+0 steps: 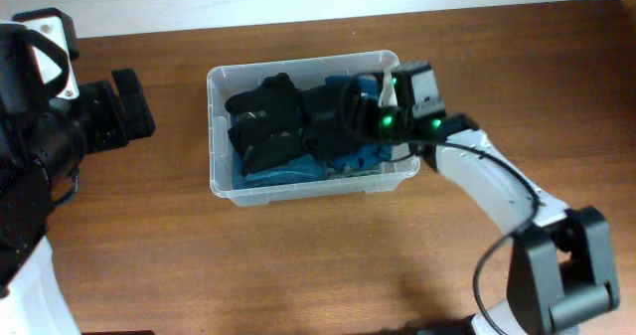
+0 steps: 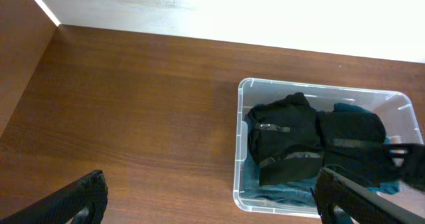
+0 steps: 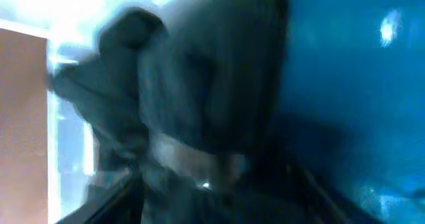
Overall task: Pack container
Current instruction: 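Carry the black bundle into the bin's right half and release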
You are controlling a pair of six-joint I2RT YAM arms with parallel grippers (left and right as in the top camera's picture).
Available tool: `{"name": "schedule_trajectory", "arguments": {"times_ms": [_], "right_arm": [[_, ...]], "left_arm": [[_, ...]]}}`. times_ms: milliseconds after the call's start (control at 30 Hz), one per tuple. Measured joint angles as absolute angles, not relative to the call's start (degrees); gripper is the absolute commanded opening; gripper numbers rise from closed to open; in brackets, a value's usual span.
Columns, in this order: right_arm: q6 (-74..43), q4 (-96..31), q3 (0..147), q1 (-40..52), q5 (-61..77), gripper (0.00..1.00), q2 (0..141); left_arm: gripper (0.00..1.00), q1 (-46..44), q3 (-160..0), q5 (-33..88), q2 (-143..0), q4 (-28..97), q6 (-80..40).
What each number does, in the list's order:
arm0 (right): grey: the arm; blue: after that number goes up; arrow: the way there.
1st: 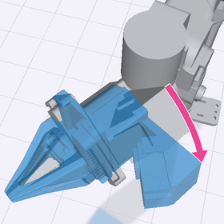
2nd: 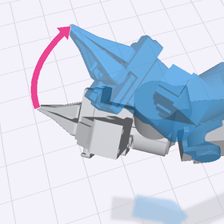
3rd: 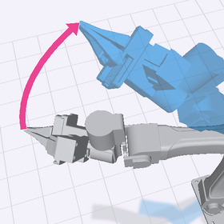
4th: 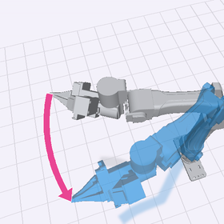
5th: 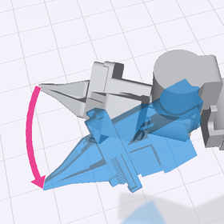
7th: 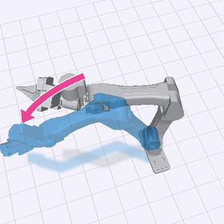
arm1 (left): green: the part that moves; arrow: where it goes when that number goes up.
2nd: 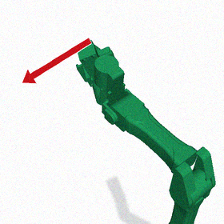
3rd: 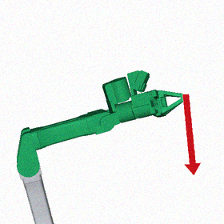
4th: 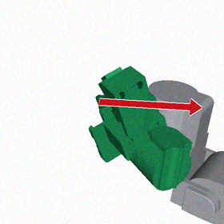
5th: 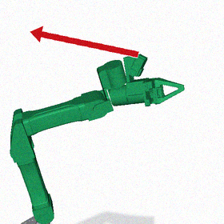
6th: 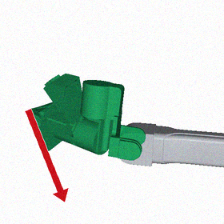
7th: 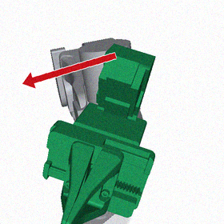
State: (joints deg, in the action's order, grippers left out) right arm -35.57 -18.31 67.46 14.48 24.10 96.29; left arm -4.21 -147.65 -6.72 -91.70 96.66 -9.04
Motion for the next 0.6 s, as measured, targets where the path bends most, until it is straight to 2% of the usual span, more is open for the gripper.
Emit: {"name": "schedule_trajectory", "arguments": {"times_ms": [133,200,233,267,400,433,600], "right_arm": [[-30.9,-36.3,81.2,16.1,15.4,0.66,92.9],[-28.3,-41.2,87.1,17.9,11.4,0.66,91.7],[-26.6,-42.9,90.2,19.4,9.1,0.62,91.0],[-25.2,-43.3,91.9,20.8,7.7,0.54,90.4],[-22.2,-43.5,94.1,25.4,3.6,0.12,89.1],[-22.0,-43.6,94.1,26.1,2.6,0.08,89.4],[-22.0,-44.0,93.7,26.5,-1.6,0.06,97.0]], "left_arm": [[0.99,-4.2,-147.7,-6.7,-91.7,96.7,-9.0],[0.99,-4.2,-147.7,-6.7,-91.7,96.7,-9.0],[0.99,-4.2,-147.7,-6.7,-91.7,96.7,-9.0],[0.99,-4.2,-147.7,-6.7,-91.7,96.7,-9.1],[0.99,-4.2,-147.7,-6.7,-91.7,96.7,-9.1],[0.99,-4.2,-147.7,-6.7,-91.7,96.7,-9.0],[1.0,-4.2,-147.7,-6.7,-91.7,96.7,-9.1]]}}
